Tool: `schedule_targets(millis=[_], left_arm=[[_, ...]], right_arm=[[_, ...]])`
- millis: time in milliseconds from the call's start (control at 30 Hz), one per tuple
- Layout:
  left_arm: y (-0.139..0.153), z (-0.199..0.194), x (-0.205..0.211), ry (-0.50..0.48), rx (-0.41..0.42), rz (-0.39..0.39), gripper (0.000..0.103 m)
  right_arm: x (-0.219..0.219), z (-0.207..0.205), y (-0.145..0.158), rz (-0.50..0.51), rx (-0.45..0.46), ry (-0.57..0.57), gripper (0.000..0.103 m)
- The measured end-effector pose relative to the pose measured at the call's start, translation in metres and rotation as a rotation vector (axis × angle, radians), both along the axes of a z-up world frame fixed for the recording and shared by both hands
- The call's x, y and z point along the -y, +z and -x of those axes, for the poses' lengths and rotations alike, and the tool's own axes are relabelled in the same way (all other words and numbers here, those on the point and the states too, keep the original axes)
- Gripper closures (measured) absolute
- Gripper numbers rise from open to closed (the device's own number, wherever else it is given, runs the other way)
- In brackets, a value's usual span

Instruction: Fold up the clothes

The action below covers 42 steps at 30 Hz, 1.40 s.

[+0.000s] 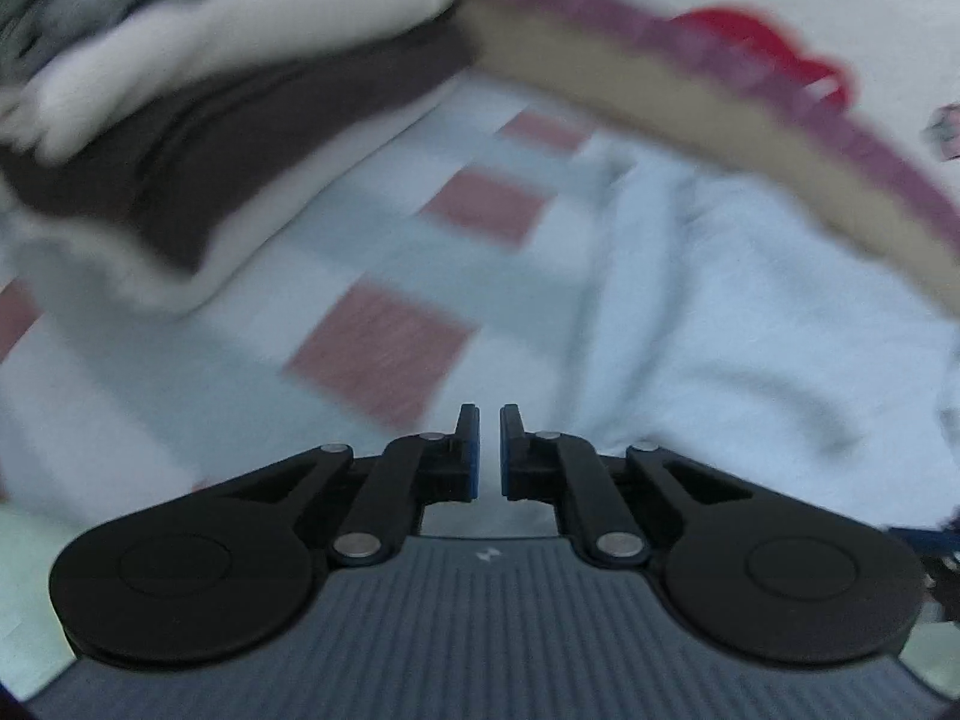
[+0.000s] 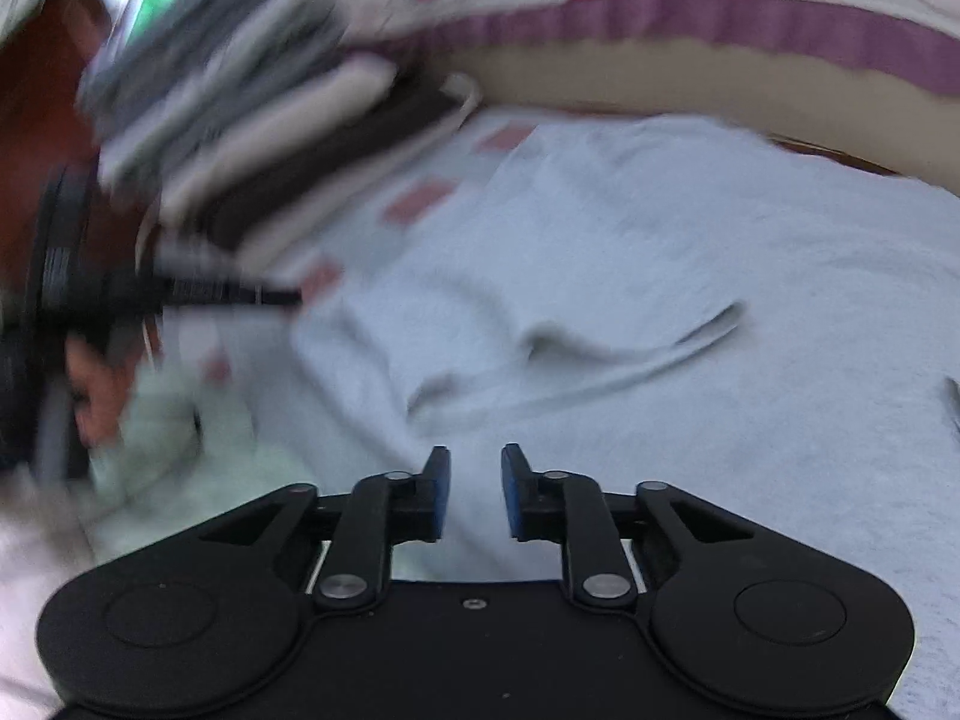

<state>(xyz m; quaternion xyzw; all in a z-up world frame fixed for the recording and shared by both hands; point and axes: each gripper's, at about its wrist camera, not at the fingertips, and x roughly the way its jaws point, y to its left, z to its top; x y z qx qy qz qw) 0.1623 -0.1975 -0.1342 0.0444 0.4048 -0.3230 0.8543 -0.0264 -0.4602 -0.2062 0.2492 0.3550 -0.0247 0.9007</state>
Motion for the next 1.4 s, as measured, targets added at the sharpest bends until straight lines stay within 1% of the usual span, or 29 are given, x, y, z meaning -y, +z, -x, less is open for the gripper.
schedule_targets(millis=[33, 67, 133, 167, 200, 267, 333, 367, 433, 533, 633, 667, 767, 800, 867, 933, 967, 1000, 1033, 1067, 1133, 1233, 1267, 1333, 1400], left_arm=[[0.004, 0.005, 0.007, -0.044, 0.023, 0.021, 0.094], [0.007, 0.010, 0.015, -0.090, 0.039, 0.038, 0.094], [0.007, 0.017, 0.031, -0.159, 0.043, 0.059, 0.090], [0.006, 0.018, 0.039, -0.183, 0.042, 0.071, 0.089], [0.004, 0.019, 0.046, -0.207, 0.041, 0.083, 0.089], [0.001, 0.023, 0.056, -0.262, 0.031, 0.096, 0.089], [-0.005, 0.029, 0.065, -0.322, 0.011, 0.083, 0.088], [-0.010, 0.033, 0.068, -0.344, -0.011, 0.062, 0.088], [-0.020, 0.037, 0.071, -0.367, -0.044, 0.033, 0.088], [-0.023, 0.044, 0.072, -0.400, -0.035, -0.014, 0.088], [-0.021, 0.046, 0.073, -0.405, -0.031, -0.045, 0.088], [-0.019, 0.048, 0.074, -0.424, -0.020, -0.048, 0.086], [-0.013, 0.060, 0.077, -0.513, 0.061, -0.042, 0.078], [-0.011, 0.064, 0.078, -0.537, 0.061, -0.024, 0.076], [-0.009, 0.071, 0.081, -0.580, 0.041, 0.014, 0.068], [-0.014, 0.075, 0.087, -0.601, 0.045, -0.022, 0.065], [-0.017, 0.077, 0.088, -0.595, 0.054, -0.044, 0.065], [-0.020, 0.078, 0.088, -0.584, 0.065, -0.064, 0.067], [-0.023, 0.078, 0.088, -0.572, 0.076, -0.085, 0.074], [-0.023, 0.077, 0.086, -0.558, 0.068, -0.086, 0.091], [-0.019, 0.071, 0.082, -0.526, 0.035, -0.071, 0.100], [-0.010, 0.064, 0.072, -0.488, 0.009, -0.035, 0.100], [-0.006, 0.063, 0.068, -0.483, 0.011, -0.020, 0.100], [0.002, 0.065, 0.059, -0.483, 0.031, 0.017, 0.100], [0.011, 0.069, 0.052, -0.506, 0.052, 0.055, 0.100]], right_arm=[[0.011, 0.001, 0.002, -0.058, 0.026, -0.045, 0.069], [0.022, 0.000, 0.002, -0.123, 0.047, -0.087, 0.067], [0.040, -0.003, -0.004, -0.260, 0.069, -0.161, 0.056], [0.048, -0.006, -0.009, -0.333, 0.074, -0.195, 0.055], [0.057, -0.008, -0.014, -0.407, 0.079, -0.228, 0.053], [0.063, -0.019, -0.026, -0.475, 0.045, -0.282, 0.051], [0.064, -0.027, -0.034, -0.505, 0.038, -0.295, 0.047], [0.065, -0.031, -0.039, -0.520, 0.028, -0.307, 0.045], [0.063, -0.035, -0.047, -0.559, -0.001, -0.351, 0.043], [0.061, -0.033, -0.051, -0.646, 0.016, -0.412, 0.037], [0.047, -0.035, -0.060, -0.851, -0.019, -0.419, 0.035], [0.041, -0.035, -0.059, -0.852, -0.020, -0.414, 0.035], [0.037, -0.036, -0.050, -0.698, -0.027, -0.401, 0.035], [0.039, -0.035, -0.048, -0.678, -0.019, -0.407, 0.035], [0.047, -0.030, -0.047, -0.683, -0.001, -0.443, 0.035], [0.057, -0.028, -0.047, -0.666, 0.005, -0.470, 0.035], [0.062, -0.025, -0.046, -0.649, 0.010, -0.480, 0.035], [0.066, -0.024, -0.046, -0.632, 0.014, -0.491, 0.035], [0.069, -0.023, -0.046, -0.616, 0.024, -0.489, 0.035], [0.073, -0.023, -0.047, -0.600, 0.032, -0.484, 0.035], [0.080, -0.018, -0.051, -0.608, 0.049, -0.486, 0.036], [0.086, -0.014, -0.055, -0.631, 0.076, -0.514, 0.036], [0.088, -0.015, -0.054, -0.623, 0.079, -0.521, 0.036], [0.090, -0.013, -0.050, -0.595, 0.080, -0.531, 0.036], [0.093, -0.011, -0.048, -0.565, 0.072, -0.530, 0.036]])
